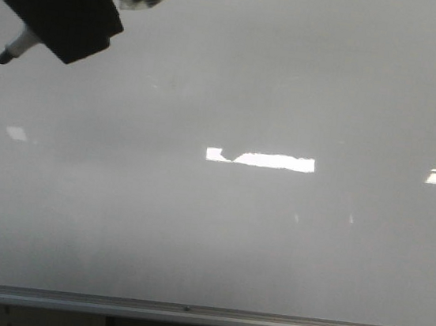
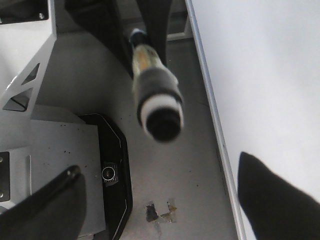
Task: Write number 2 on whiteboard
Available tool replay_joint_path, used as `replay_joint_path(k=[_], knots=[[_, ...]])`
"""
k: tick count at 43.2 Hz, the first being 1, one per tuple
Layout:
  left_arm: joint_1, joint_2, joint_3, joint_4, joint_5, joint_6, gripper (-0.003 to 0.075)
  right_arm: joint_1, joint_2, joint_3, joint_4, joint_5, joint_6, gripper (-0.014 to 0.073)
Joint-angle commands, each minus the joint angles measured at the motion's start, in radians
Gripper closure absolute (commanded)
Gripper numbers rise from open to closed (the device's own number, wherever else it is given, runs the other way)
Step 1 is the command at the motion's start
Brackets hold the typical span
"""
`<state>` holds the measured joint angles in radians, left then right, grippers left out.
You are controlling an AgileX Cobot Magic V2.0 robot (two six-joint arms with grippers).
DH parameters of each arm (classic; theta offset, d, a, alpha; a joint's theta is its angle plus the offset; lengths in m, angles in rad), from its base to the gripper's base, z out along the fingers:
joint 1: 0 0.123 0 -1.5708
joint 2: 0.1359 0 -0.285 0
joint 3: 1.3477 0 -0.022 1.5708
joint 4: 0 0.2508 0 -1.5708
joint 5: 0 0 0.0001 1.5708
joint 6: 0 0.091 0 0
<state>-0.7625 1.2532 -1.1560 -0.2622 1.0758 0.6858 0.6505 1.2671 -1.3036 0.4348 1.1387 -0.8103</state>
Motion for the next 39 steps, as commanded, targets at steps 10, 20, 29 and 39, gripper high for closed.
replay_joint_path(k=[10, 20, 29, 39], knots=[[-0.011, -0.016, -0.034, -0.019, -0.036, 0.017, 0.0733, 0.079, 0.107, -0.155, 0.026, -0.025, -0.037, -0.0038], [-0.011, -0.016, -0.034, -0.013, -0.036, 0.017, 0.0733, 0.08, 0.126, -0.163, 0.037, -0.027, -0.037, 0.0019], [-0.011, -0.016, -0.034, -0.001, -0.036, 0.017, 0.0733, 0.08, 0.126, -0.163, 0.053, -0.028, -0.037, 0.0321], [-0.011, -0.016, -0.034, -0.001, -0.037, 0.017, 0.0731, 0.08, 0.126, -0.163, 0.062, -0.028, -0.037, 0.0533]])
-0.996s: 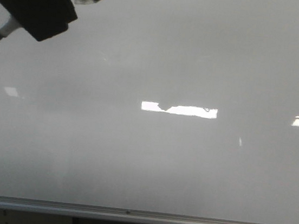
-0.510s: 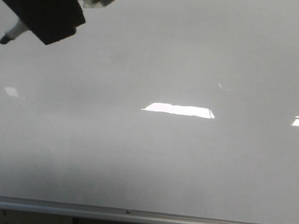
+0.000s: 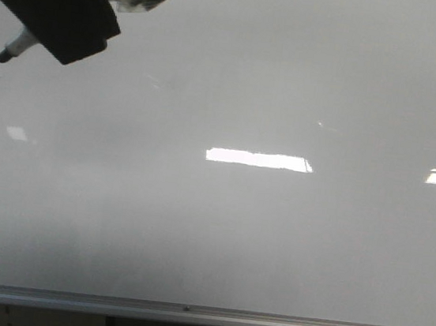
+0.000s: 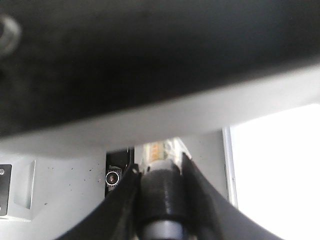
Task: Write number 2 on whiteboard
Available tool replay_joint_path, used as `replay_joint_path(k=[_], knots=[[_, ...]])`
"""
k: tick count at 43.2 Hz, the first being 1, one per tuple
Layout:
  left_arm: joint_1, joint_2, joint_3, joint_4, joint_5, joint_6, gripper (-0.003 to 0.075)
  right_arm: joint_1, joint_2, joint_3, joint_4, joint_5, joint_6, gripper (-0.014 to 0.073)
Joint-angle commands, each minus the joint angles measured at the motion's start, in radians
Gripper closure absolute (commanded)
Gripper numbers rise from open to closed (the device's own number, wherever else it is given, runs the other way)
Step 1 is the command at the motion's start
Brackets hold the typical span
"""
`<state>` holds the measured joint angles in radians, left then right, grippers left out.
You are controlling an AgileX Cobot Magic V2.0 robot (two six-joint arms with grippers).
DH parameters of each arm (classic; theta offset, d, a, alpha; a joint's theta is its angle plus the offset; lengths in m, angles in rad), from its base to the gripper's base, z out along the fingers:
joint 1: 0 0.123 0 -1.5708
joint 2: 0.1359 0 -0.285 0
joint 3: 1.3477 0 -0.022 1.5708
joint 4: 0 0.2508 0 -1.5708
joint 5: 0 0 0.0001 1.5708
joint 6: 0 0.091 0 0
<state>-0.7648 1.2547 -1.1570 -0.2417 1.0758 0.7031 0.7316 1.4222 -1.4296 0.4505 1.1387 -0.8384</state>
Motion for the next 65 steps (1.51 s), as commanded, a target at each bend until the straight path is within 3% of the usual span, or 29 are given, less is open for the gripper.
replay_joint_path(k=[1, 4, 7, 13, 17, 24, 32, 37, 50, 56, 65], knots=[[-0.009, -0.017, -0.033, -0.021, -0.04, 0.0, 0.0725, -0.001, -0.029, -0.037, 0.046, -0.027, -0.009, 0.0543], [-0.009, -0.017, -0.033, -0.021, -0.04, 0.0, 0.069, -0.001, -0.029, -0.037, 0.046, -0.027, -0.009, 0.0561], [-0.009, -0.017, -0.033, -0.021, -0.051, 0.0, 0.0587, -0.001, -0.029, -0.037, 0.046, -0.027, -0.009, 0.056], [-0.007, -0.017, -0.033, -0.021, -0.079, 0.0, 0.0303, -0.002, -0.029, -0.037, 0.043, -0.026, -0.008, 0.0561], [0.005, -0.031, -0.033, -0.017, -0.081, -0.006, 0.0216, -0.004, -0.034, -0.037, 0.021, -0.026, 0.004, 0.0561], [0.066, -0.093, -0.033, -0.017, -0.094, -0.056, 0.0227, -0.004, -0.057, -0.037, -0.08, -0.026, 0.106, 0.0561], [0.18, -0.208, -0.016, -0.019, -0.106, -0.145, 0.0227, -0.01, -0.105, -0.034, -0.256, -0.006, 0.322, 0.0561], [0.264, -0.294, 0.031, -0.019, -0.139, -0.217, 0.0227, -0.059, -0.147, -0.018, -0.283, -0.025, 0.42, 0.0561], [0.477, -0.484, 0.166, -0.021, -0.213, -0.336, 0.0227, -0.263, -0.345, 0.198, -0.28, -0.228, 0.545, 0.0561], [0.511, -0.519, 0.197, -0.021, -0.214, -0.338, 0.0227, -0.318, -0.484, 0.35, -0.279, -0.385, 0.585, 0.0561], [0.511, -0.52, 0.198, -0.021, -0.217, -0.338, 0.0227, -0.32, -0.684, 0.583, -0.278, -0.544, 0.591, 0.0561]])
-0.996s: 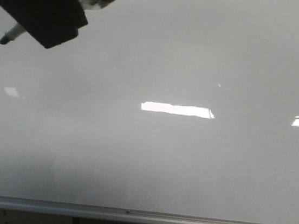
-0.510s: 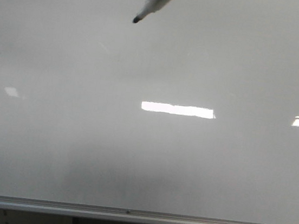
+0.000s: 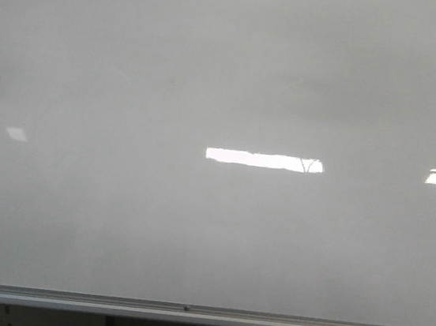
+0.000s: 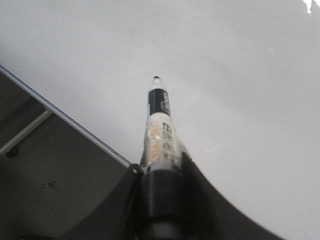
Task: Write number 2 on whiteboard
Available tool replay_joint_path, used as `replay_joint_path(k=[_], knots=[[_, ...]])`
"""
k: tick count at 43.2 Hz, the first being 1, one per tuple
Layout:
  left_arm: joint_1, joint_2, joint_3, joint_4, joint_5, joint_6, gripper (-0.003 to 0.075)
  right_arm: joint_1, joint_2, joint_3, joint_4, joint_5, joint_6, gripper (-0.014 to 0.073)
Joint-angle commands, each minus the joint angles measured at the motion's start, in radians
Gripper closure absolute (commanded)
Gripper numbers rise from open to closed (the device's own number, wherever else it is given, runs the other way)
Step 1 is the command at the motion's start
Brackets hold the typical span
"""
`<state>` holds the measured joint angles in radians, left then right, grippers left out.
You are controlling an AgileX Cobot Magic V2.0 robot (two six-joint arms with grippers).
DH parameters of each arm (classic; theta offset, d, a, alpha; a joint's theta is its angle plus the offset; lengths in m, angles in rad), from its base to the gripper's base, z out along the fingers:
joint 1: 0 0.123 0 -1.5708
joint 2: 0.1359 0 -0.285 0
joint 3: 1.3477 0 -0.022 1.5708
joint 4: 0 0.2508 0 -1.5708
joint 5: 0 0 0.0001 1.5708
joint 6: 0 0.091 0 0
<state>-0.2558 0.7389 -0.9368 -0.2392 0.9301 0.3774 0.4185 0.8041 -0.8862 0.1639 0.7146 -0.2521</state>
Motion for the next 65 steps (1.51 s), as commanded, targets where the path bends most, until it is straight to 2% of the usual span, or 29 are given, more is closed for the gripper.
replay_joint_path(k=[1, 7, 13, 25, 29, 36, 53, 65], knots=[[0.002, -0.004, -0.022, -0.023, -0.071, -0.012, 0.0227, -0.008, -0.09, 0.06, 0.008, -0.134, 0.005, 0.0561], [0.002, -0.004, -0.022, -0.023, -0.071, -0.012, 0.0227, -0.015, -0.193, 0.183, 0.005, -0.214, 0.057, 0.0561], [0.002, -0.004, -0.022, -0.023, -0.071, -0.012, 0.0227, -0.071, -0.214, 0.266, -0.001, -0.278, 0.098, 0.0561], [0.002, -0.004, -0.022, -0.023, -0.079, -0.012, 0.0227, -0.214, -0.158, 0.28, -0.001, -0.36, 0.096, 0.0561], [0.002, -0.004, -0.022, -0.023, -0.085, -0.012, 0.0227, -0.217, -0.12, 0.28, -0.009, -0.427, 0.093, 0.0561], [0.002, -0.004, -0.022, -0.023, -0.089, -0.012, 0.0227, -0.207, -0.046, 0.28, -0.012, -0.577, 0.013, 0.0561], [0.002, -0.004, -0.022, -0.023, -0.094, -0.012, 0.0227, -0.147, 0.213, 0.276, -0.056, -0.966, 0.006, 0.0561], [0.002, -0.004, -0.022, -0.023, -0.102, -0.012, 0.0227, -0.148, 0.387, 0.178, -0.056, -1.016, 0.005, 0.0561]])
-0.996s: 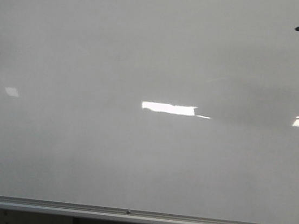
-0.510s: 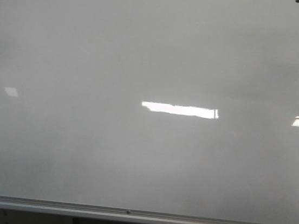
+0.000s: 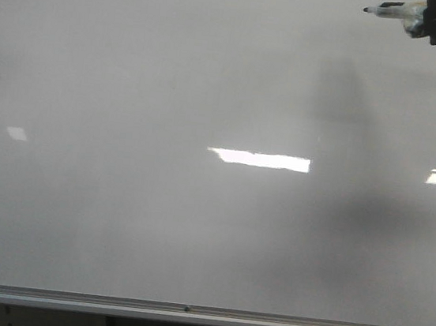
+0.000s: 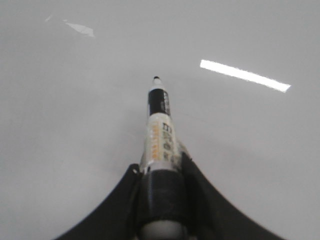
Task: Write number 2 on whiteboard
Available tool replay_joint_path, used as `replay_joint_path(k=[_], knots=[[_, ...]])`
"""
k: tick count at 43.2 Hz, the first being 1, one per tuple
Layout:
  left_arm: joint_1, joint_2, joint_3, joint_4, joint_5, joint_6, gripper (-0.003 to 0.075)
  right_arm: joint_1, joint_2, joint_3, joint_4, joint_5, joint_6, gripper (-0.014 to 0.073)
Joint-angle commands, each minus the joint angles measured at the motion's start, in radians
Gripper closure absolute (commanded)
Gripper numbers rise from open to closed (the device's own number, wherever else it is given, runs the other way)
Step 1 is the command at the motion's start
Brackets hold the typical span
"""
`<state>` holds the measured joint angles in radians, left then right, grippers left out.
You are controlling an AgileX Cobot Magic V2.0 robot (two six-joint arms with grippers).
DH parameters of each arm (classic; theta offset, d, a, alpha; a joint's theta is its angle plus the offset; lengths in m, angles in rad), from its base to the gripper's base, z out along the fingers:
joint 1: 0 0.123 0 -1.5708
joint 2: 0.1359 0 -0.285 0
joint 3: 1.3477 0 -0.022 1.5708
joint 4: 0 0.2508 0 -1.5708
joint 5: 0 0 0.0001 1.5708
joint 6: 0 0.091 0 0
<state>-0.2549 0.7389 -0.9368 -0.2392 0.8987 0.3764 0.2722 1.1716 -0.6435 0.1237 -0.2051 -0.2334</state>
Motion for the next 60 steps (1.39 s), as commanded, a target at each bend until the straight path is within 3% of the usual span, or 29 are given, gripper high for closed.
replay_joint_path(k=[1, 13, 22, 33, 48, 60], knots=[[0.001, -0.004, -0.022, -0.023, -0.071, -0.011, 0.0227, -0.001, 0.03, -0.07, -0.016, -0.097, -0.014, 0.0561], [0.001, -0.004, -0.022, -0.023, -0.071, -0.011, 0.0227, -0.026, 0.13, -0.16, -0.016, -0.062, -0.016, 0.0561], [0.001, -0.002, -0.022, -0.023, -0.077, -0.011, 0.0227, -0.109, 0.136, -0.177, -0.015, 0.072, -0.016, 0.0561], [0.001, -0.002, -0.022, -0.023, -0.09, -0.011, 0.0227, -0.098, 0.141, -0.176, -0.01, 0.274, -0.016, 0.0561], [0.001, -0.002, -0.022, -0.023, -0.09, -0.011, 0.0227, -0.032, 0.199, -0.177, -0.01, 0.271, -0.016, 0.0561], [0.001, -0.002, -0.022, -0.023, -0.09, -0.011, 0.0227, -0.121, 0.181, -0.177, -0.011, 0.319, -0.016, 0.0561]])
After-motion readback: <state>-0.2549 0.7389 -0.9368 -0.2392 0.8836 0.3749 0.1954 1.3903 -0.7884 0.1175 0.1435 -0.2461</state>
